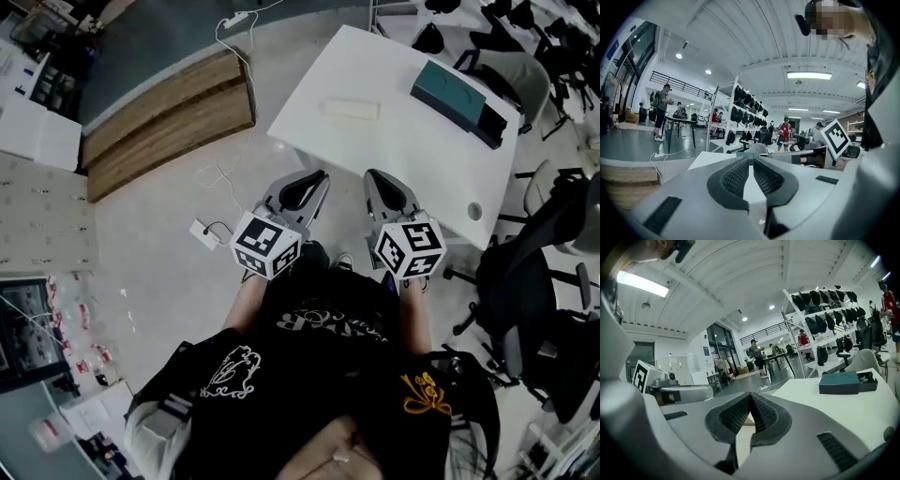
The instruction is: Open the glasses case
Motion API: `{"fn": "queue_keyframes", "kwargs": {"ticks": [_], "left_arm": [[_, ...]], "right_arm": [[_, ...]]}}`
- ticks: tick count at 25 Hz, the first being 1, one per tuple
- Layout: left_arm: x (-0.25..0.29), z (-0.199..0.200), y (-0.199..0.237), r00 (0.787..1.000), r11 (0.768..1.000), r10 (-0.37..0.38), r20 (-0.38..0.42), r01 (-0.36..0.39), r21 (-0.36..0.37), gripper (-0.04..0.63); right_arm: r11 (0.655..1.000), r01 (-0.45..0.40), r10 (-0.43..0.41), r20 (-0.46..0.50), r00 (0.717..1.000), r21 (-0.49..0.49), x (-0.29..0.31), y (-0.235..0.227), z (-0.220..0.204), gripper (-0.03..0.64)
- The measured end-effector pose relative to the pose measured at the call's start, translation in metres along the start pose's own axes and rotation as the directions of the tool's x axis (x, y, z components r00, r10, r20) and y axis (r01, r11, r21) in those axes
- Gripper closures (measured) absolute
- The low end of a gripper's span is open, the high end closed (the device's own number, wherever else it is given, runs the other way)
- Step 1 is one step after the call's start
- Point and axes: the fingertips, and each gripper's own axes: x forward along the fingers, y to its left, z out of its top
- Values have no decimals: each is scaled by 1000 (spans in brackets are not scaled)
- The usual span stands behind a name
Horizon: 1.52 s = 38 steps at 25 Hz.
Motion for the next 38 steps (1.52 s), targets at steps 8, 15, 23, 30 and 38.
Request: {"fn": "queue_keyframes", "kwargs": {"ticks": [8,15,23,30,38], "left_arm": [[22,-9,41,999,999,26,-21,-27,-32,569],[63,-3,96,998,999,-31,-46,32,19,566],[120,-1,174,988,992,-116,-102,121,47,529],[168,-54,222,950,974,-204,-236,221,47,485],[210,-136,256,856,944,-289,-430,330,24,451]], "right_arm": [[999,22,-24,-50,998,-43,31,-16,-9,603],[991,97,-105,-81,991,-92,93,-45,-5,591],[967,220,-238,-142,961,-128,169,-88,-5,577],[937,339,-349,-237,907,-84,208,-143,-34,545],[911,411,-379,-345,859,21,250,-202,-74,457]]}}
